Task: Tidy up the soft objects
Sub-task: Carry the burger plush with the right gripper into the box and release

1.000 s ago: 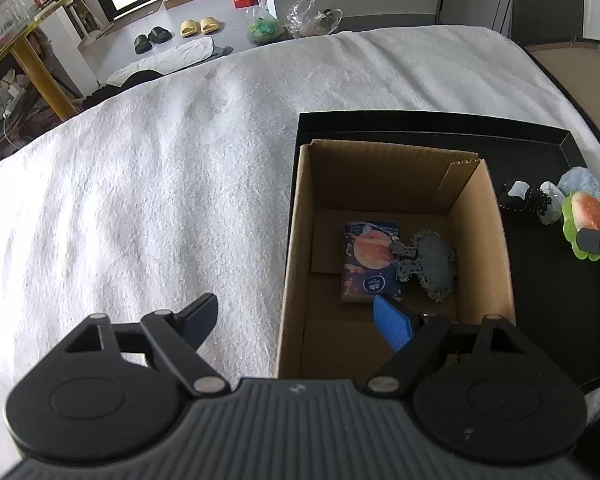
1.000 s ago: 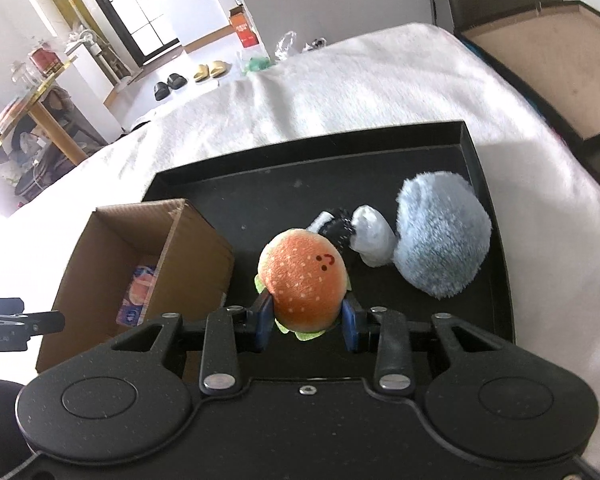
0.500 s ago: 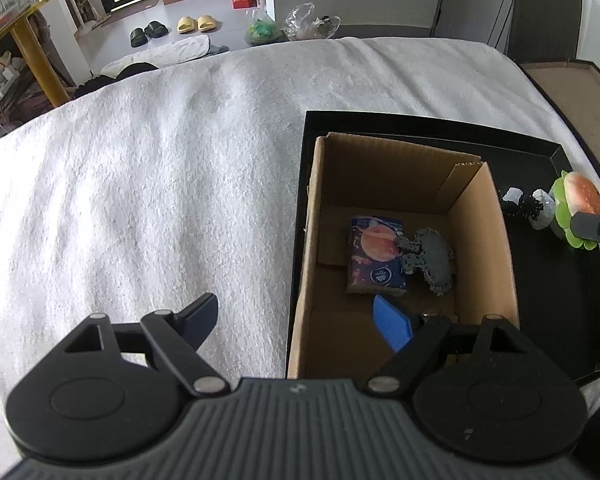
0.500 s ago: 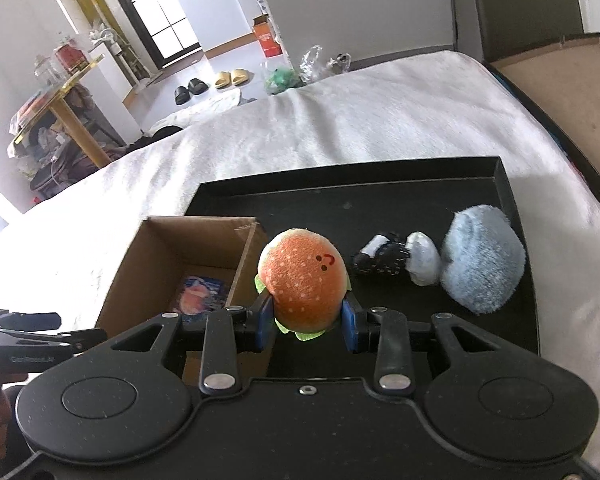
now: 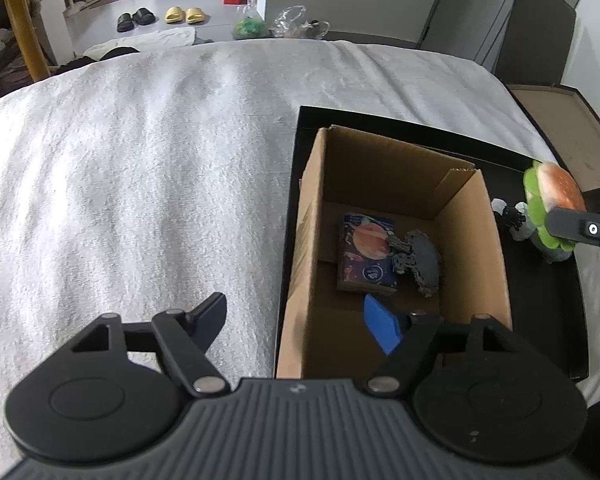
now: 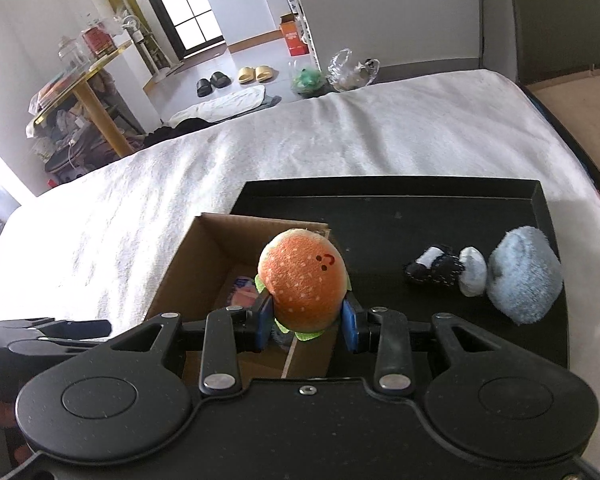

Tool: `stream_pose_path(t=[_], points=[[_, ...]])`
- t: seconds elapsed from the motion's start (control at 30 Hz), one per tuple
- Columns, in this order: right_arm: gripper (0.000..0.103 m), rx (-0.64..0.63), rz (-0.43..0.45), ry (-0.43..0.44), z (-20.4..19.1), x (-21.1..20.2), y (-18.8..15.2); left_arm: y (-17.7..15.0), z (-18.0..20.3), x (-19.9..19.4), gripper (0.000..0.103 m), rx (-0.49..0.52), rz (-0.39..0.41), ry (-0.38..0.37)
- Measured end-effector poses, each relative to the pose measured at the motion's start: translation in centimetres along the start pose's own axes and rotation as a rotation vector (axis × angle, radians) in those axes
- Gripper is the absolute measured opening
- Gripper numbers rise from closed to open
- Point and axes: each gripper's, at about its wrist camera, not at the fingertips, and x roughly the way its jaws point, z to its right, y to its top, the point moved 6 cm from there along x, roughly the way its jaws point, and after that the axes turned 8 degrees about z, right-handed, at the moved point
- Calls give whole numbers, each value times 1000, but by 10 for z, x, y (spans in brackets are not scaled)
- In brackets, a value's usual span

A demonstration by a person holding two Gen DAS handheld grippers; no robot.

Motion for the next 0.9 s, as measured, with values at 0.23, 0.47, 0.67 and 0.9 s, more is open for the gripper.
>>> stream_pose_path(t=[0.23,0.47,0.67,0.9], points=[[35,-29,-25,11,-23,7,-2,-4,1,4,47,20,-9,-38],[35,-33,-63,30,-46,16,-10,-11,2,6,19,33,-41,-70],[35,-36,-87,43,-64,24,-14,-14,-1,8,9,28,-51,-73],[35,-37,-100,60,-81,30,-15,-15,-3,8,9,33,-54,-79]])
